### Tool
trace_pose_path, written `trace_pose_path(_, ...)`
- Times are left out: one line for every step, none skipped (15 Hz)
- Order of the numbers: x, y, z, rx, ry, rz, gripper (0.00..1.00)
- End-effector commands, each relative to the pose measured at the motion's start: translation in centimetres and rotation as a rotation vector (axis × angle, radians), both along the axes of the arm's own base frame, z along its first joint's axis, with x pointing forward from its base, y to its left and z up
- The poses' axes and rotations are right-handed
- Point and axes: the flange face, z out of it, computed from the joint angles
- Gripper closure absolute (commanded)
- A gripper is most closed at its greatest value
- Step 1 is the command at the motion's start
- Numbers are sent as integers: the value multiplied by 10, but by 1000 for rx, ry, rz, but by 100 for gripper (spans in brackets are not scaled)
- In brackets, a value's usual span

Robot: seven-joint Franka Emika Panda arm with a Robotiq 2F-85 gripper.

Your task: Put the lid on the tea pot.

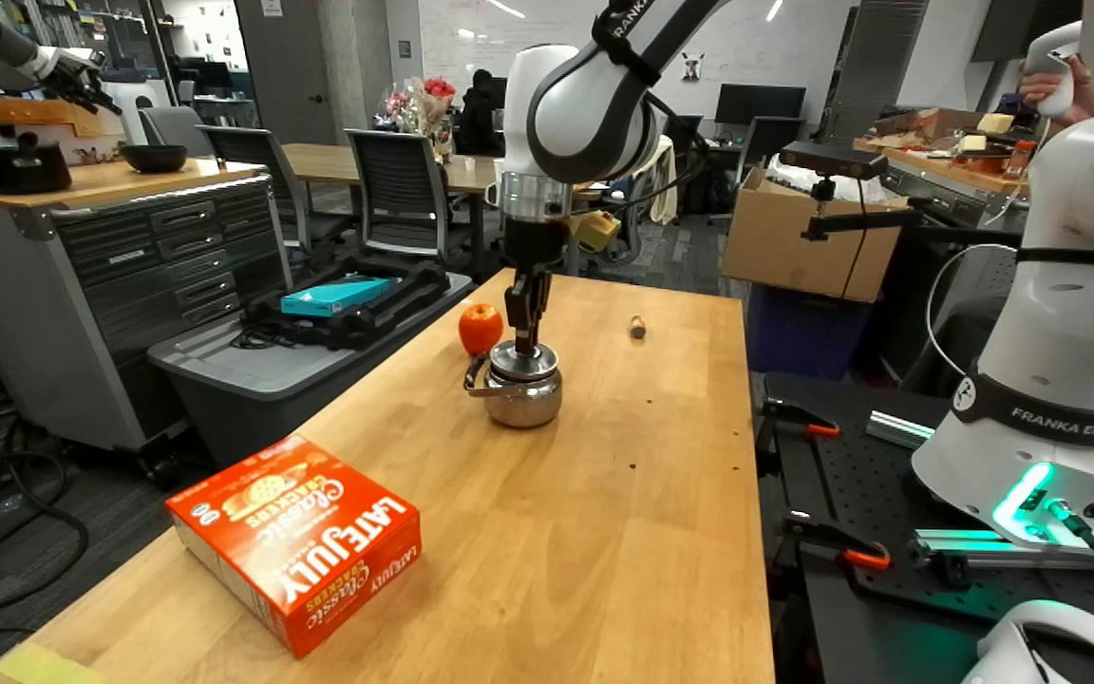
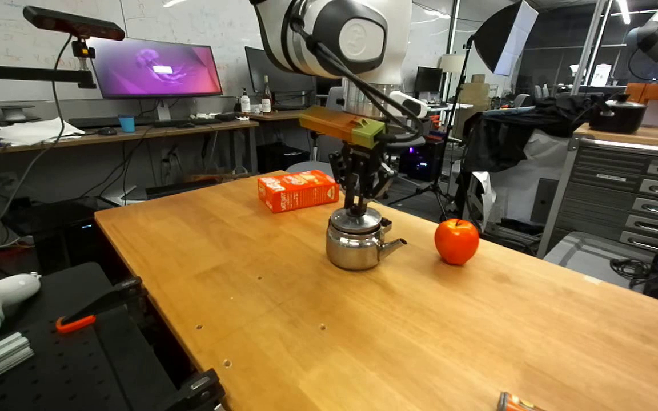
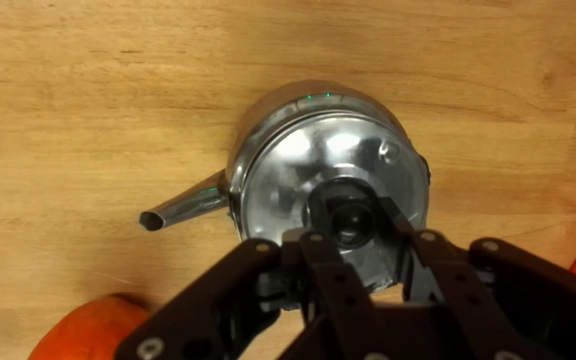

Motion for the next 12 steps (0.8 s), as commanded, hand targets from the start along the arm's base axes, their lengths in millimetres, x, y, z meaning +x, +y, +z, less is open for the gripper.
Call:
trace_pose_path(10, -5, -7, 1, 11, -1, 93)
trace_pose_path(10, -6, -10, 1, 14, -1, 93)
trace_pose_path(11, -7, -11, 1, 16, -1, 93)
trace_pose_path(11, -7, -11, 1, 15, -1, 93)
trace_pose_path(11, -6, -11, 1, 16, 1, 93)
trace_pose_path(10, -6, -12, 1, 16, 2, 93)
trace_pose_path(10, -6, -12, 2, 14, 3, 93)
trace_pose_path(10, -5, -12, 3, 14, 4, 93)
trace_pose_path(9, -5, -11, 6, 13, 5, 93)
trace_pose_path(9, -4, -12, 10, 13, 7, 93)
trace_pose_path(9, -3, -11, 12, 13, 8, 93)
trace_pose_path(8, -2, -11, 11, 11, 8, 93)
